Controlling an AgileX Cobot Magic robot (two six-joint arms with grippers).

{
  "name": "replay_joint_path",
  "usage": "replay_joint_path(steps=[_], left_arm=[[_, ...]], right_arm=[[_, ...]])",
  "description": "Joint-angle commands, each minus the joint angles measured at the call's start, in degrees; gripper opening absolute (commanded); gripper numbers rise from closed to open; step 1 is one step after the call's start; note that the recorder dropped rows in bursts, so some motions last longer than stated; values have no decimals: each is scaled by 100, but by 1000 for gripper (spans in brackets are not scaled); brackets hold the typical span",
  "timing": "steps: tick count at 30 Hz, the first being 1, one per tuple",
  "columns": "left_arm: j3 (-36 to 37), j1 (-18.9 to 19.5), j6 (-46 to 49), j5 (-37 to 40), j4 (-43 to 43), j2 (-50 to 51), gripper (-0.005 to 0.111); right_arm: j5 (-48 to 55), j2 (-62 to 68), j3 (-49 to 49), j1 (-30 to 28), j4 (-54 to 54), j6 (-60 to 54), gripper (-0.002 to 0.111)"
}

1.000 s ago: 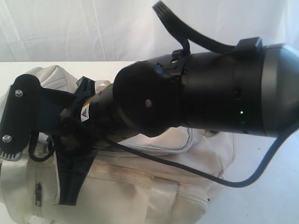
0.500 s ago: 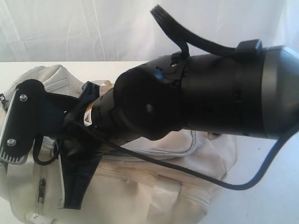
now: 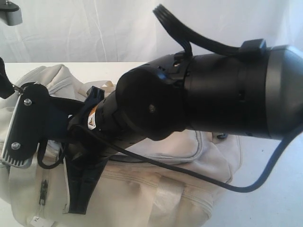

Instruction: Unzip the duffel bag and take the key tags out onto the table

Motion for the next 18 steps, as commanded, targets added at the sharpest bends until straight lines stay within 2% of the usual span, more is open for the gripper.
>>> replay_joint_path(steps=[1,7,13,15,18], left_arm=[[-326,43,33,516,470,136,0],[-384,43,48,168,470,413,0],[-384,30,48,516,405,439,0],[-373,30,18,516,182,339,0],[-373,30,43,516,-119,99,0]], right_arm=[[834,-2,88,7,19,61,0],[979,-2,88,71,19,177,0],[843,-13,88,70,4,532,0],[729,-52,29,70,-90,707,5],[565,-132,-148,70,-303,1022,22]])
